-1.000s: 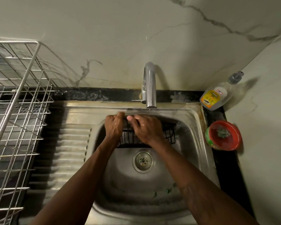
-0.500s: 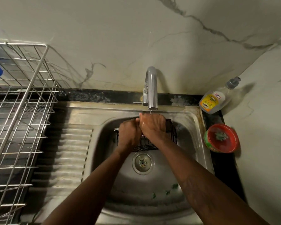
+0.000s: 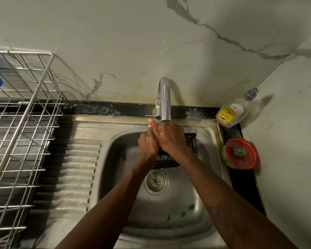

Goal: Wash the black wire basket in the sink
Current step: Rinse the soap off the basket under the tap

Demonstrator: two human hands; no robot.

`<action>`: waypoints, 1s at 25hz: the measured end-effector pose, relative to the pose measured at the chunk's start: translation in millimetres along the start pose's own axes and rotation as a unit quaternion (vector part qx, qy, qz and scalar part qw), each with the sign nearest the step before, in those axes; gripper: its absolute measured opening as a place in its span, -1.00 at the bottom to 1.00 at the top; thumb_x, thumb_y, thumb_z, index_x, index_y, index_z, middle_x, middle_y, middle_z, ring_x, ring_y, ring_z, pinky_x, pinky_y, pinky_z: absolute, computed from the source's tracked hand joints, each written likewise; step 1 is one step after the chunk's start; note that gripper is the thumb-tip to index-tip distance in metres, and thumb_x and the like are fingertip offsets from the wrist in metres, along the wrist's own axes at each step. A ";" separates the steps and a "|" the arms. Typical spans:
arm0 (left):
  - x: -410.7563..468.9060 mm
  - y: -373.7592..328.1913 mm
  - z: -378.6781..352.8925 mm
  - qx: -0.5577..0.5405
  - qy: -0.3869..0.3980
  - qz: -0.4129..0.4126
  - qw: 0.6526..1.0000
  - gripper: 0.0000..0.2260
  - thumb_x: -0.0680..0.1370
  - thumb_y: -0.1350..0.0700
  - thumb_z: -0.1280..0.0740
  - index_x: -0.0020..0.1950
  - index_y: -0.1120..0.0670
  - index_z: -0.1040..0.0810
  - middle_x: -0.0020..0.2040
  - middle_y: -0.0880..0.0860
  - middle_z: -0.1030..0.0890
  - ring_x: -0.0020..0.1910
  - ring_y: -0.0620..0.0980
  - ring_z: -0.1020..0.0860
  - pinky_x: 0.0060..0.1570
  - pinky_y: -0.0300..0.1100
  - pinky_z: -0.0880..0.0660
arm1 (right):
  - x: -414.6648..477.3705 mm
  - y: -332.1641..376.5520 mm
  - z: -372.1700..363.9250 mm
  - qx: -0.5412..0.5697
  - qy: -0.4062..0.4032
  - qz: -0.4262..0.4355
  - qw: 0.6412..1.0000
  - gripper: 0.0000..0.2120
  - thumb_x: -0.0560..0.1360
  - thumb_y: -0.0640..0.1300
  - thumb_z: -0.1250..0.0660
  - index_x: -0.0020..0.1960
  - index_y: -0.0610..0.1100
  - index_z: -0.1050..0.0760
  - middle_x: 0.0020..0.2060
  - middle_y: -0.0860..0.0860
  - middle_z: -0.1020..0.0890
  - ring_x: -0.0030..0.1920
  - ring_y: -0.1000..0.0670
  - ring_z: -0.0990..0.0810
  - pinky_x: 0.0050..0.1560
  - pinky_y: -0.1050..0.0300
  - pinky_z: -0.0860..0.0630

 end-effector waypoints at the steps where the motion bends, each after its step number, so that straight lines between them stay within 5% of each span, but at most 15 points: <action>1: 3.8 -2.9 -3.9 -0.016 -0.021 0.007 1.000 -0.59 0.74 -0.06 -0.11 -0.19 0.07 -0.56 -0.26 0.04 -0.63 -0.34 -0.14 -0.62 -0.43 -0.36 -0.52 | 2.3 5.6 -2.5 -0.004 -0.005 -0.013 1.000 -0.48 0.71 0.20 -0.07 -0.31 0.00 -0.48 -0.45 0.08 -0.48 -0.44 0.06 -0.51 -0.33 0.13 -0.55; 3: 14.0 -2.4 -1.9 -0.044 -0.036 0.030 0.998 -0.64 0.71 -0.10 -0.17 -0.15 0.07 -0.54 -0.22 0.06 -0.61 -0.23 -0.01 -0.63 -0.31 -0.23 -0.59 | 0.8 15.6 -7.8 0.000 -0.021 -0.016 1.000 -0.47 0.71 0.19 -0.09 -0.31 -0.03 -0.51 -0.46 0.08 -0.51 -0.46 0.09 -0.52 -0.34 0.17 -0.55; 7: 38.0 16.9 18.2 -0.022 -0.025 0.014 0.999 -0.61 0.66 -0.09 -0.29 -0.06 0.23 -0.65 -0.19 0.14 -0.71 -0.21 0.05 -0.70 -0.26 -0.18 -0.62 | -30.2 -8.7 -20.0 -0.028 -0.048 0.050 0.997 -0.67 0.70 0.14 -0.14 0.00 -0.03 -0.58 -0.24 0.03 -0.67 -0.24 0.00 -0.66 -0.03 -0.01 -0.59; 11: 38.6 20.2 26.4 -0.046 -0.058 0.045 0.996 -0.63 0.64 -0.10 -0.31 0.18 0.20 -0.57 0.03 0.13 -0.68 -0.05 0.02 -0.69 -0.29 -0.35 -0.54 | -18.9 -38.7 -14.5 -0.057 -0.008 -0.121 0.991 -0.41 0.70 0.23 0.10 -0.16 -0.05 -0.55 -0.37 0.02 -0.59 -0.32 -0.05 -0.62 -0.23 0.10 -0.50; 13: 37.5 12.8 20.7 -0.041 -0.032 0.064 0.997 -0.68 0.66 -0.09 -0.29 0.15 0.17 -0.55 0.02 0.13 -0.65 -0.02 0.04 -0.65 -0.27 -0.34 -0.54 | -12.8 -9.1 -24.3 -0.118 -0.007 -0.114 0.987 -0.44 0.69 0.20 0.10 -0.12 -0.01 -0.58 -0.28 -0.01 -0.64 -0.13 -0.12 -0.66 0.12 -0.10 -0.52; 15: 38.7 10.6 19.3 -0.031 -0.003 0.084 0.996 -0.64 0.67 -0.12 -0.26 0.24 0.15 -0.55 0.14 0.16 -0.63 0.16 0.13 -0.62 -0.04 -0.21 -0.54 | -20.2 22.2 -41.4 -0.145 -0.010 -0.014 0.989 -0.66 0.65 0.11 -0.06 0.11 0.04 -0.59 -0.03 -0.02 -0.69 0.14 -0.13 -0.61 0.45 -0.27 -0.26; 17: 44.3 13.3 26.5 -0.043 -0.013 0.095 0.995 -0.53 0.64 -0.17 -0.27 0.26 0.21 -0.58 0.12 0.18 -0.68 0.08 0.09 -0.67 -0.12 -0.22 -0.52 | -20.4 23.4 -44.2 -0.118 0.016 0.060 0.991 -0.69 0.66 0.08 -0.10 0.17 0.00 -0.57 0.08 -0.02 -0.68 0.16 -0.08 -0.57 0.40 -0.14 -0.31; 19: 51.1 20.9 34.3 -0.047 -0.026 0.079 0.995 -0.52 0.61 -0.19 -0.30 0.14 0.23 -0.66 0.00 0.18 -0.74 -0.06 0.06 -0.72 -0.16 -0.21 -0.57 | -16.8 8.2 -31.7 -0.086 0.003 0.062 0.994 -0.56 0.68 0.19 -0.05 0.07 -0.03 -0.61 -0.03 -0.03 -0.70 -0.01 -0.05 -0.61 0.20 -0.08 -0.43; 22: 47.0 22.2 30.5 -0.036 0.023 0.052 0.998 -0.56 0.64 -0.15 -0.28 0.08 0.21 -0.70 -0.06 0.14 -0.75 -0.05 0.11 -0.73 0.03 -0.03 -0.66 | -12.4 -11.3 -22.2 -0.110 0.021 -0.020 0.994 -0.37 0.65 0.34 0.04 -0.14 -0.02 -0.64 -0.27 0.00 -0.66 -0.26 0.02 -0.52 0.08 0.00 -0.46; 25: 51.3 16.5 26.2 -0.053 0.043 0.072 0.995 -0.59 0.62 -0.14 -0.30 0.04 0.19 -0.71 -0.09 0.15 -0.75 -0.07 0.13 -0.73 0.11 0.05 -0.64 | -13.4 5.9 -27.6 -0.150 -0.003 -0.098 0.984 -0.37 0.69 0.26 0.09 -0.15 -0.02 -0.64 -0.32 0.00 -0.63 -0.30 -0.01 -0.46 0.05 -0.03 -0.40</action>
Point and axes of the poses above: each hand's wrist, its own x-axis towards the middle knuckle, its own z-axis out of the back of the hand, y = z × x, the point moved 1 cm from there along x, towards the middle knuckle
